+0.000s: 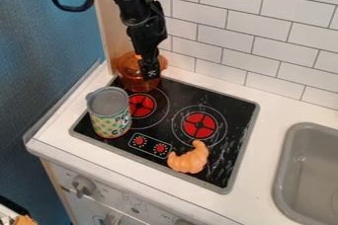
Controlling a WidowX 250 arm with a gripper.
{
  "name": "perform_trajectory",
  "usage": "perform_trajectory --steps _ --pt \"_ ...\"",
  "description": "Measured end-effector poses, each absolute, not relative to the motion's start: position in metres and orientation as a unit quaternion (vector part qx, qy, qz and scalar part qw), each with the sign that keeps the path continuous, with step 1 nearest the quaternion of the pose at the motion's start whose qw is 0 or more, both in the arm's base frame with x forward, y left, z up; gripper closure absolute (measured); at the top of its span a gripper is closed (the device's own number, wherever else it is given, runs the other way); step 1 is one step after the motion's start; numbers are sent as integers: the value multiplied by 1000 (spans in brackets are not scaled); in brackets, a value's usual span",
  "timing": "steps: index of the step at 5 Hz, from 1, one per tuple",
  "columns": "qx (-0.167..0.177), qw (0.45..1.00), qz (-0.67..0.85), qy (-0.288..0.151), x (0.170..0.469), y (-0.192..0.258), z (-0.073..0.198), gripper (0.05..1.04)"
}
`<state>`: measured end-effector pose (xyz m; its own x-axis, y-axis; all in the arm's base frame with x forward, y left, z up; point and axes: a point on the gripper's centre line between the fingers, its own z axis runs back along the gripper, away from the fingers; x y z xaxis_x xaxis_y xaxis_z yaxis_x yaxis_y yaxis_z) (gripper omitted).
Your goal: Move the orange object from the bottom right corner of the stove above the right burner
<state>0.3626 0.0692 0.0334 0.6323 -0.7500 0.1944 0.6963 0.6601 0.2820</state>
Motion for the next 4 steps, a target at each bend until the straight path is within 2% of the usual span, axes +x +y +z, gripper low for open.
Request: perform_trajectory --steps 1,3,4 --pt "78 902 -404 -133 358 67 22 83" --pt "49 892 -437 -103 354 22 22 83" --pt "60 907 -405 -101 349 -7 26 83"
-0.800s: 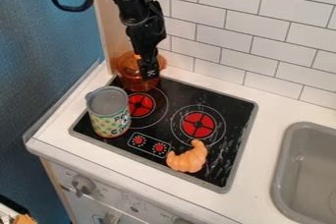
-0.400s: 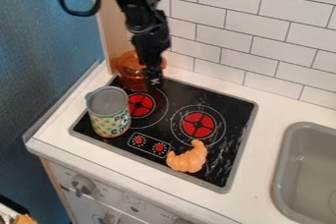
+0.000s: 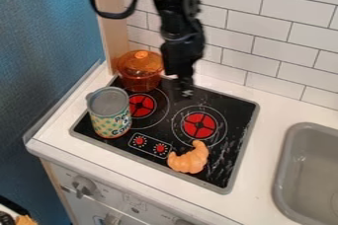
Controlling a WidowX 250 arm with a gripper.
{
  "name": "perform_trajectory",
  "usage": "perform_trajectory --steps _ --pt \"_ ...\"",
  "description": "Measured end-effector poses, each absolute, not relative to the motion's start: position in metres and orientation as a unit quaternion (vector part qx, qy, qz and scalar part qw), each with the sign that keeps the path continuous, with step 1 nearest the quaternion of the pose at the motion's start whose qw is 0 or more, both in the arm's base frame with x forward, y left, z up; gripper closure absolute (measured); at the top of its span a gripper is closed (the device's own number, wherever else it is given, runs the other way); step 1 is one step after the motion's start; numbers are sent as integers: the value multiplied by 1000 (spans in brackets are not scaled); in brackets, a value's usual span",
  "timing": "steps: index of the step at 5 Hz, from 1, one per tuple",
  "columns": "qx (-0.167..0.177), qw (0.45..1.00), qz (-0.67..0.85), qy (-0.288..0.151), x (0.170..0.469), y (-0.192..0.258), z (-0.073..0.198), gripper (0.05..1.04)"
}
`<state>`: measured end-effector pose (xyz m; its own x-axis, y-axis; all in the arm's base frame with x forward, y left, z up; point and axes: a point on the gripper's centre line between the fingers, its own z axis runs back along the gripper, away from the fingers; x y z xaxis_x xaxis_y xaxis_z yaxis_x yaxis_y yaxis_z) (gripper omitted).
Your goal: Move the orange object from the bottom right corner of the stove above the right burner
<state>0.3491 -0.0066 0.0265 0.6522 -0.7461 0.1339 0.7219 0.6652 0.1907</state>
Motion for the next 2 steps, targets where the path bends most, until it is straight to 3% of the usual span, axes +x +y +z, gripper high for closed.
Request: perform_trajectory --steps 2 --pt "61 944 -310 -94 319 -46 12 83"
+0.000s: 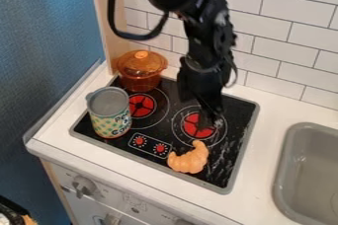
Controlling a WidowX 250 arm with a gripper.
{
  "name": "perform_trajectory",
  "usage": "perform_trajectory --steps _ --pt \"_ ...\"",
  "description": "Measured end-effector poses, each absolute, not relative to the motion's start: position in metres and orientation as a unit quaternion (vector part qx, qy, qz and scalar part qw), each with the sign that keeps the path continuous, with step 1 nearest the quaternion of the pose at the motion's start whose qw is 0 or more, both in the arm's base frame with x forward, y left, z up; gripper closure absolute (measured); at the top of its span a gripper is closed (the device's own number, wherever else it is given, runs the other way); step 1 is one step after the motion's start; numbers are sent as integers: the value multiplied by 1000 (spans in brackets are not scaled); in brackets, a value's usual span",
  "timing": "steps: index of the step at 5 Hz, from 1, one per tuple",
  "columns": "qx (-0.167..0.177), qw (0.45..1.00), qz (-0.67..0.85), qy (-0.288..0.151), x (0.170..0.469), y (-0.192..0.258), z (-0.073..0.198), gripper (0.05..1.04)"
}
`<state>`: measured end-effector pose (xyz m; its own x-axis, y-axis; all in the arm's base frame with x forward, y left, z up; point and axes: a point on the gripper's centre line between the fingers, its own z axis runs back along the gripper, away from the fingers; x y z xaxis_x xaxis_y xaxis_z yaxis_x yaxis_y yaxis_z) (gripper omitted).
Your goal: Move the orange object from the bottom right corner of the stove above the right burner
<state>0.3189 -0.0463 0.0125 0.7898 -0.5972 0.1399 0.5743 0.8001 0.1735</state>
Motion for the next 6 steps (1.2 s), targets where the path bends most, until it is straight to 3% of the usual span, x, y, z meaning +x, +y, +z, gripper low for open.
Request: perform_trajectory --steps 3,6 --pt "19 955 -293 -36 297 -57 -44 83" --pt "12 955 -296 -17 293 -60 -66 125"
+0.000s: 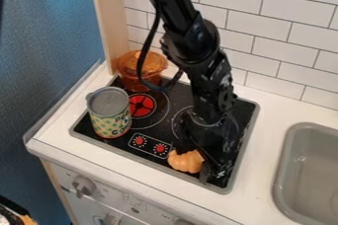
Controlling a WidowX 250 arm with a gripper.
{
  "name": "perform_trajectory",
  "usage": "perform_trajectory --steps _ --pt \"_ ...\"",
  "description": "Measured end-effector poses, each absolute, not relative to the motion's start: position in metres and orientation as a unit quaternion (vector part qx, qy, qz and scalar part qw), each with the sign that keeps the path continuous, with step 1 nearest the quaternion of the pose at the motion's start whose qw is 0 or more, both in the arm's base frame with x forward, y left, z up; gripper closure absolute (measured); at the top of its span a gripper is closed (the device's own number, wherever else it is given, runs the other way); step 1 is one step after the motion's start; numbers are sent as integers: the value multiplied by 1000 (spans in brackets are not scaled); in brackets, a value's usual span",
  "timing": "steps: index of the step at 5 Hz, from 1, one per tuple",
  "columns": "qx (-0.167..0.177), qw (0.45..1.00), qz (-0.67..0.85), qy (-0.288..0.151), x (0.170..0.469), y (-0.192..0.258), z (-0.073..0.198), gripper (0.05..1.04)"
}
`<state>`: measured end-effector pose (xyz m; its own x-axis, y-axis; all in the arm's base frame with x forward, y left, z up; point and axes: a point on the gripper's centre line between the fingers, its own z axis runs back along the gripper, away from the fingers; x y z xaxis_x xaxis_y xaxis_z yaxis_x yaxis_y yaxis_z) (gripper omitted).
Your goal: Move the orange object from the bottom right corner of the stove above the right burner
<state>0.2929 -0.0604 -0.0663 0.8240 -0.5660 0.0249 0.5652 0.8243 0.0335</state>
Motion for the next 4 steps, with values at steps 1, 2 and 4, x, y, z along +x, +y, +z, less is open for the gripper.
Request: perform_trajectory --steps 1,2,4 --pt "11 958 -286 -32 293 -61 -68 388" --pt "14 957 -287 -41 292 -60 -68 435" --pt "34 935 -345 -74 304 -57 -32 435"
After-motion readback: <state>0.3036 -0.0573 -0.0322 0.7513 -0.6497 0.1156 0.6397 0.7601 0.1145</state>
